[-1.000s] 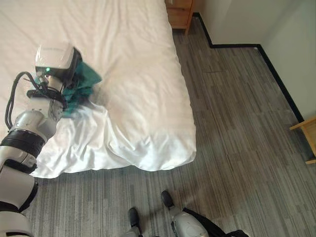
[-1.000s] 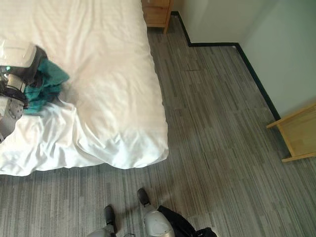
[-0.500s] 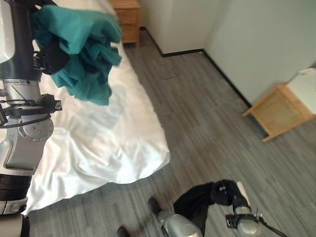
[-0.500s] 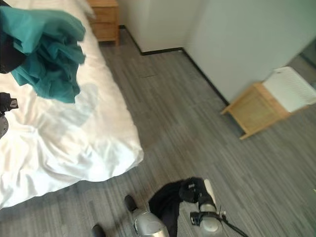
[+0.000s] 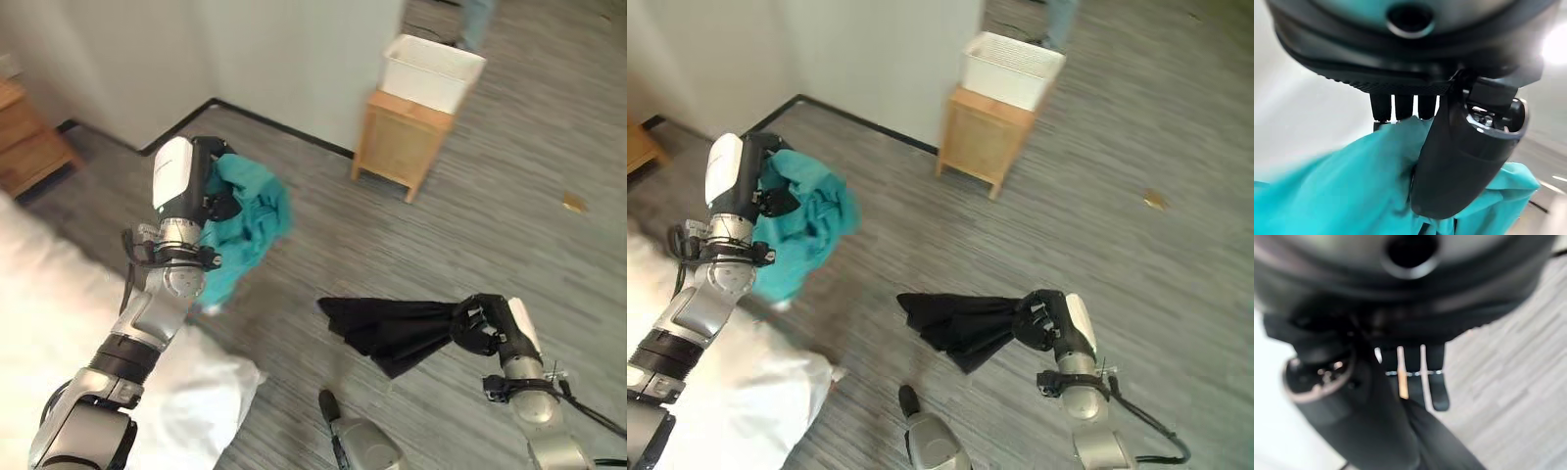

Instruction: Pick up bed clothes into laundry basket.

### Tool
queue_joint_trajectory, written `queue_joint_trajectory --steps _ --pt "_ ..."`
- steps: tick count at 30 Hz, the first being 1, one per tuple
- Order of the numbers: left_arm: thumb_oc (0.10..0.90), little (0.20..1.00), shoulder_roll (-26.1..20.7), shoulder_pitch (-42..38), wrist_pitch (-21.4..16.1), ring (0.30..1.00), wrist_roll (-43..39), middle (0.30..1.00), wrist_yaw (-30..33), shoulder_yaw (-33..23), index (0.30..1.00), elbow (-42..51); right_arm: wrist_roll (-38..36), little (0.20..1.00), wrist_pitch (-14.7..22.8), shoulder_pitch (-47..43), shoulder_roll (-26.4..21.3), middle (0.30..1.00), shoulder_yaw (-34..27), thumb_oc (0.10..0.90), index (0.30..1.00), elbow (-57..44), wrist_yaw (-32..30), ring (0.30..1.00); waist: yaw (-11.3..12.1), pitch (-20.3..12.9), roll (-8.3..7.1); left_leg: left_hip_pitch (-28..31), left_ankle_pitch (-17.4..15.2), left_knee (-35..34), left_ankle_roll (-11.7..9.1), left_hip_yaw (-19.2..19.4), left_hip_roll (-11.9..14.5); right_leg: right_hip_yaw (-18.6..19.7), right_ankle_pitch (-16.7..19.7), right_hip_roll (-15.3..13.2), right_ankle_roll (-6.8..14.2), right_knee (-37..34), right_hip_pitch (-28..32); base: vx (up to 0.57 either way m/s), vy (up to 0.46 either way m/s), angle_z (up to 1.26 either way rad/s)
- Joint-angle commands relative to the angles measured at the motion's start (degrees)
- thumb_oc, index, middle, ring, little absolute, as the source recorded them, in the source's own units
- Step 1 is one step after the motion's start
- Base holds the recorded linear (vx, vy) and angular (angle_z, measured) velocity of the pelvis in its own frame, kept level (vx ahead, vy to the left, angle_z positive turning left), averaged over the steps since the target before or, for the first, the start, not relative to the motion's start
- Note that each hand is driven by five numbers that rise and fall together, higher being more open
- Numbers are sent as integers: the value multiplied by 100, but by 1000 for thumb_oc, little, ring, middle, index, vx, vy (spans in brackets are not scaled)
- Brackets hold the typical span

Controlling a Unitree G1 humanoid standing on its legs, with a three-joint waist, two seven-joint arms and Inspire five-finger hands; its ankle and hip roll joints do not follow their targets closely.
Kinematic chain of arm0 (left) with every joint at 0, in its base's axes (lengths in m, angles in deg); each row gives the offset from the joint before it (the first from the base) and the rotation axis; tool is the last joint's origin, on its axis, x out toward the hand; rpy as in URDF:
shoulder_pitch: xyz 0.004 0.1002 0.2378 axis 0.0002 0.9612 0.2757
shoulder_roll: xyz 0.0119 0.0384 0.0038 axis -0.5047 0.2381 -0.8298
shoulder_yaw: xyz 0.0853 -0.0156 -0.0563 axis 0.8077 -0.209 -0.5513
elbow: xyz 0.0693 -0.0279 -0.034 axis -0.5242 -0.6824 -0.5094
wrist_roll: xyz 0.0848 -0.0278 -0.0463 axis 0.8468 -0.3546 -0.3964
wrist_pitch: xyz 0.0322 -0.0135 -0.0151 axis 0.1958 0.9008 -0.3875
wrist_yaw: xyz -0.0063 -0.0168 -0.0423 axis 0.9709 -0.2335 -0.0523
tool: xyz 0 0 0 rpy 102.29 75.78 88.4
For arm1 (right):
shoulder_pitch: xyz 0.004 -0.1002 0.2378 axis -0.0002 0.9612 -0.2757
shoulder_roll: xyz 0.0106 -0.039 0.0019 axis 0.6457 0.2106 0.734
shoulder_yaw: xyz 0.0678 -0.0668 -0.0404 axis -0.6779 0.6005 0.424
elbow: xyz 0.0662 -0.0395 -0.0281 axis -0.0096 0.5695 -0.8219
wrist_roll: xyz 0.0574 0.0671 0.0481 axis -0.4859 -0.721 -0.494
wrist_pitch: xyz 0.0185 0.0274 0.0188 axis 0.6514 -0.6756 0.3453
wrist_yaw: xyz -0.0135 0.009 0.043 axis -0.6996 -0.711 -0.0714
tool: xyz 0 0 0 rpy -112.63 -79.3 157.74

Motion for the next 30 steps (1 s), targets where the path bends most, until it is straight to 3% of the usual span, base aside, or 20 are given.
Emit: queue_joint_trajectory --steps 1,2,4,6,8,9,10,11,14,15,17,18,20,21,23,24,25,27,29,30 --pt "400 300 -343 -1587 -480 300 -50 300 580 -342 300 210 -124 300 591 -407 -1037 300 -318 400 300 -835 -310 300 135 -387 -45 -807 1508 -150 -33 -1032 776 -107 -636 -461 934 -585 684 123 -264 -50" --pt "400 300 -347 -1612 -483 300 -56 300 583 -329 300 197 -128 300 589 -423 -1035 300 -319 400 300 -824 -312 300 126 -379 -55 -852 1467 -79 -23 -1059 783 -116 -638 -475 939 -587 682 350 -427 -95" --pt "400 300 -322 -1534 -537 300 -58 300 622 -401 300 421 -38 300 511 -742 -1360 300 -354 400 300 -747 -305 300 380 -434 -214 -1475 783 258 352 -1828 62 454 -781 -508 846 -692 1030 340 -227 -76" --pt "400 300 -192 -1295 -594 300 -105 300 633 -571 300 681 -3 300 474 -888 -1458 300 -344 400 300 -683 -324 300 476 -409 -240 -1641 698 218 436 -1929 -140 667 -818 -524 839 -706 1098 270 -62 -71" --pt "400 300 162 -301 -716 300 -64 300 585 -1036 300 1353 57 300 408 -1025 -1532 300 -431 400 300 -586 -358 300 823 -293 -281 -2100 349 -160 617 -2174 -772 956 -1016 -515 768 -715 1354 362 -59 -89" --pt "400 300 179 -200 -691 300 -50 300 559 -1105 300 1440 55 300 412 -1025 -1560 300 -399 400 300 -585 -360 300 817 -331 -267 -2104 388 -194 642 -2141 -790 980 -991 -531 775 -720 1325 384 -95 -109" --pt "400 300 482 792 -880 300 -109 300 451 -1454 300 1762 65 300 421 -1002 -1496 300 -445 400 300 -533 -375 300 1067 -246 -259 -2432 269 -612 778 -2381 -1294 1212 -1175 -386 718 -730 1588 439 -131 -123" --pt "400 300 648 1435 -958 300 -109 300 351 -1640 300 1972 55 300 443 -933 -1461 300 -446 400 300 -503 -401 300 1245 -216 -209 -2656 469 -935 822 -2540 -1540 1395 -1225 -242 650 -739 1753 579 -185 -142" --pt "400 300 893 2346 -1039 300 -133 300 159 -1864 300 2259 73 300 486 -840 -1373 300 -494 400 300 -477 -442 300 1515 -175 -153 -2990 549 -1519 895 -2802 -1880 1701 -1368 -69 568 -695 1969 419 -168 -92" --pt "400 300 997 2873 -1068 300 -207 300 79 -1953 300 2181 91 300 476 -990 -1320 300 -506 400 300 -356 -577 300 1827 -115 -179 -3487 499 -1754 863 -3167 -2121 2026 -1570 -13 536 -678 2239 353 -117 -47" --pt "400 300 1027 3083 -1044 300 -248 300 56 -1962 300 2108 100 300 442 -1145 -1324 300 -423 400 300 -332 -597 300 1993 -120 -181 -3667 576 -1754 803 -3400 -2180 2232 -1636 -11 547 -640 2327 536 -105 -84" --pt "400 300 1142 3555 -1041 300 -482 300 -194 -1998 300 1879 71 300 429 -1266 -1281 300 -293 400 300 -362 -510 300 2266 -220 -63 -3581 745 -1803 856 -4097 -2233 2555 -1841 -46 549 -426 2410 771 -41 -154" --pt "400 300 1120 3730 -978 300 -468 300 -365 -1920 300 1687 180 300 370 -1197 -1127 300 -313 400 300 -383 -513 300 2356 -279 -73 -3468 1009 -1755 897 -4207 -2136 2496 -2068 -101 500 -71 2414 649 -20 -196" --pt "400 300 1174 3718 -965 300 -610 300 -383 -1887 300 1477 188 300 357 -1225 -1021 300 -209 400 300 -318 -538 300 2410 -335 -121 -3367 1028 -1785 946 -4166 -2099 2476 -1951 -119 520 252 2332 491 -75 -119" --pt "400 300 1114 3623 -860 300 -721 300 -475 -1883 300 1286 257 300 298 -1339 -746 300 -1 400 300 -259 -495 300 2405 -332 -238 -3121 951 -1813 997 -4002 -2021 2344 -1077 -102 978 1283 1916 389 -101 -30" --pt "400 300 1126 3557 -870 300 -785 300 -459 -1875 300 1247 301 300 278 -1432 -691 300 91 400 300 -268 -499 300 2371 -287 -265 -2979 796 -1813 1024 -3960 -1992 2252 -911 -83 1103 1849 1654 305 -89 -36" --pt "400 300 1127 3486 -893 300 -879 300 -425 -1833 300 1269 344 300 282 -1545 -648 300 216 400 300 -253 -552 300 2320 -196 -216 -2824 764 -1813 1061 -3918 -1860 2102 -667 -3 1219 2414 1281 335 -76 -37" --pt "400 300 1076 3273 -895 300 -884 300 -396 -1716 300 1221 390 300 287 -1679 -502 300 342 400 300 -236 -598 300 2288 -107 -21 -2491 552 -1813 1059 -3740 -1550 1317 -795 -255 1171 2909 601 364 -38 -36" --pt "400 300 1066 3046 -936 300 -881 300 -356 -1547 300 1212 457 300 271 -1757 -401 300 410 400 300 -265 -643 300 2121 -38 26 -2223 348 -1813 1012 -3666 -1442 645 -1160 -520 1043 2588 181 453 -34 -25" --pt "400 300 1099 2923 -970 300 -897 300 -347 -1412 300 1243 464 300 285 -1799 -372 300 465 400 300 -273 -675 300 1987 4 28 -2030 207 -1813 1016 -3702 -1469 524 -1303 -374 983 2341 6 450 -29 -13"
